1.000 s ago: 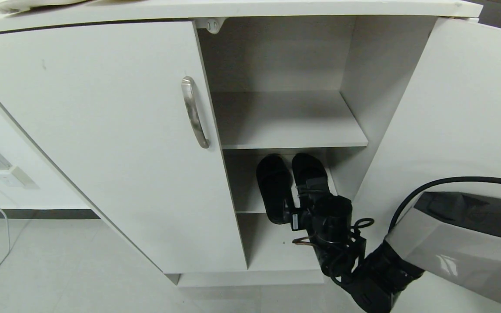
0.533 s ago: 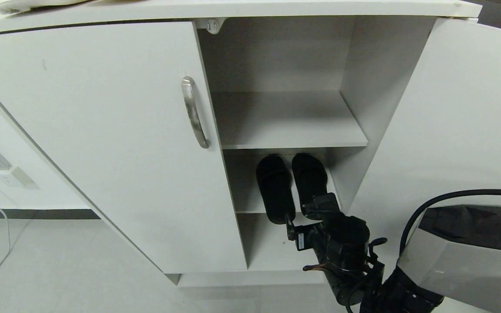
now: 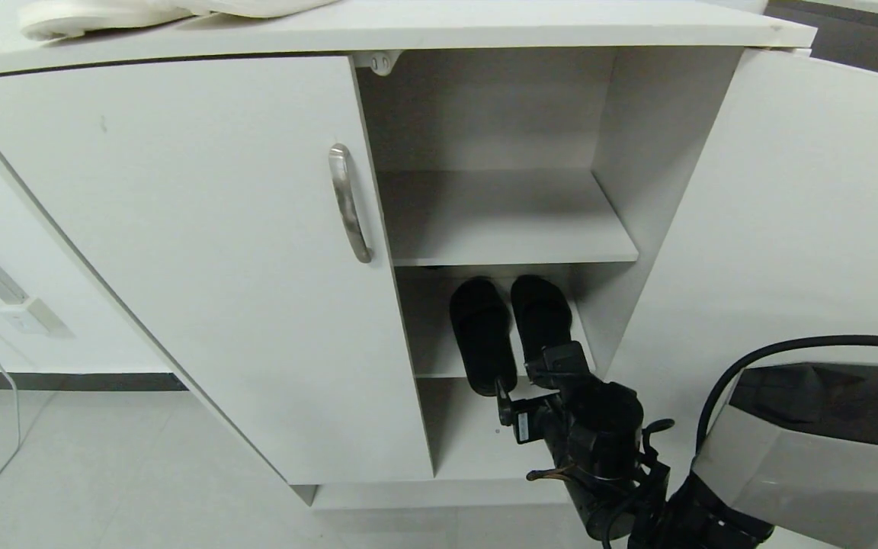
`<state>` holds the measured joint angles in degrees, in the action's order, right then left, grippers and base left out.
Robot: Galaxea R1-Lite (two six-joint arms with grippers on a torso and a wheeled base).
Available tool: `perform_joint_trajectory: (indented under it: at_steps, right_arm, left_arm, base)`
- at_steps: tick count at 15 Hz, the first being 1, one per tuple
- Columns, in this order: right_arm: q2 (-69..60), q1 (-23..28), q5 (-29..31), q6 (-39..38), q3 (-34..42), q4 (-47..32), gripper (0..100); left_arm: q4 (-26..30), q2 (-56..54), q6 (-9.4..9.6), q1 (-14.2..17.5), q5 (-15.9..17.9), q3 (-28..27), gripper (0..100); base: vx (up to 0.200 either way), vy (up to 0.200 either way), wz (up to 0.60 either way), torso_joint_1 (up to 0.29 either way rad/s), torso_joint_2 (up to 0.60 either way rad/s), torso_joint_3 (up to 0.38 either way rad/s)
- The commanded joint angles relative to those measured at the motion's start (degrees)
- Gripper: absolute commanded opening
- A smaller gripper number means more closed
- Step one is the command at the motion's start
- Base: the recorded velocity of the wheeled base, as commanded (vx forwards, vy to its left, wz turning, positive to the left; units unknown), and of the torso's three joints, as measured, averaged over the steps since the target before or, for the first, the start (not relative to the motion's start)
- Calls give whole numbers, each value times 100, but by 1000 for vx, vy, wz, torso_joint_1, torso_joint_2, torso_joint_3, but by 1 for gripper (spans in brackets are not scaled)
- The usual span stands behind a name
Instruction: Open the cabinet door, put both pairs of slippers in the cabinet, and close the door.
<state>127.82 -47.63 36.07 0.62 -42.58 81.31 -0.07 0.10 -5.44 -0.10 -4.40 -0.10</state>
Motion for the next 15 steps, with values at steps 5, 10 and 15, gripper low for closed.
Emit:
perform_joint_trajectory:
  at_steps: [5, 10, 15]
  right_arm:
    - [41, 8, 5, -1, 4, 16, 100]
    - [121, 8, -127, -1, 31, 25, 100]
    - [-143, -54, -1348, -1, 830, 517, 100]
  left_arm:
    - [-1, 8, -1, 1, 1, -8, 0]
    - [-1, 8, -1, 1, -8, 1, 0]
    - [-1, 8, 16, 1, -8, 1, 0]
  base:
    - [0, 0, 0, 2, 1, 197]
    - [0, 0, 0, 3, 3, 201]
    - [0, 0, 0, -2, 1, 51]
